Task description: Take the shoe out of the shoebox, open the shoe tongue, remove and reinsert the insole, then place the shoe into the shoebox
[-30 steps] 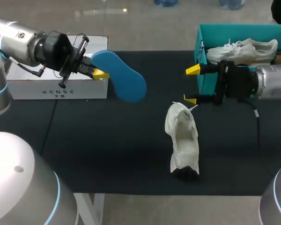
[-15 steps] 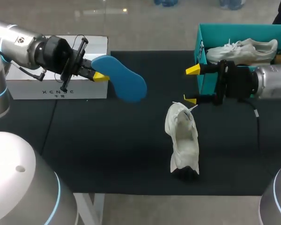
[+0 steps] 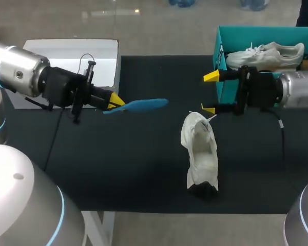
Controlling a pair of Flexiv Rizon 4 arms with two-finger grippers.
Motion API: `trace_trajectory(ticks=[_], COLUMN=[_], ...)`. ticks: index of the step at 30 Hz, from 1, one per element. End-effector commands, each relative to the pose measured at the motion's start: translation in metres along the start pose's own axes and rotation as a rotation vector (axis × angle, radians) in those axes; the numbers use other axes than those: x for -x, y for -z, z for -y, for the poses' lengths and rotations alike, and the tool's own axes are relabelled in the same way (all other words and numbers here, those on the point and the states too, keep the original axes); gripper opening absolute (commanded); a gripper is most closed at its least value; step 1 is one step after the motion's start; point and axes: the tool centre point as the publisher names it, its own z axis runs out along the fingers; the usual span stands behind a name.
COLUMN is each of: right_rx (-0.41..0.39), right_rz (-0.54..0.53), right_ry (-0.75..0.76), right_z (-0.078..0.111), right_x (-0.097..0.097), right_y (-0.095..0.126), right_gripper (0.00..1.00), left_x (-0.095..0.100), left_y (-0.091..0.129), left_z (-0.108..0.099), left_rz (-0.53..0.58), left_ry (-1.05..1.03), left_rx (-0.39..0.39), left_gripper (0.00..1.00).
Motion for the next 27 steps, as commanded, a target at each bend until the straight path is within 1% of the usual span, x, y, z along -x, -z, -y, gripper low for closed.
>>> trace_trajectory(ticks=[1, 3, 8, 13, 20, 24, 27], right_rx=[0.002, 0.002, 0.002, 0.002, 0.002, 0.002, 0.002], right_rz=[0.001, 0.001, 0.001, 0.001, 0.001, 0.001, 0.001], right_ry=[0.0, 0.0, 0.0, 0.0, 0.0, 0.0, 0.0], right_z=[0.001, 0.001, 0.001, 0.001, 0.001, 0.001, 0.001], right_x=[0.001, 0.001, 0.001, 0.001, 0.001, 0.001, 0.001], right_y=[-0.001, -0.001, -0.001, -0.001, -0.001, -0.001, -0.001], right_gripper=[1.0, 1.0, 1.0, 1.0, 1.0, 1.0, 1.0], left_x=[0.001, 0.002, 0.005, 0.003, 0.003, 0.01, 0.019], left_y=[-0.016, -0.023, -0.041, -0.063, -0.093, -0.104, -0.102], left_z=[0.005, 0.003, -0.004, -0.006, -0.007, -0.008, -0.01], left_rz=[-0.012, -0.025, -0.03, -0.079, -0.119, -0.127, -0.12], left_ry=[-0.089, -0.104, -0.108, -0.15, -0.205, -0.232, -0.244], left_rx=[0.082, 0.099, 0.108, 0.128, 0.125, 0.142, 0.162], left_gripper=[0.0, 0.0, 0.0, 0.0, 0.0, 0.0, 0.0])
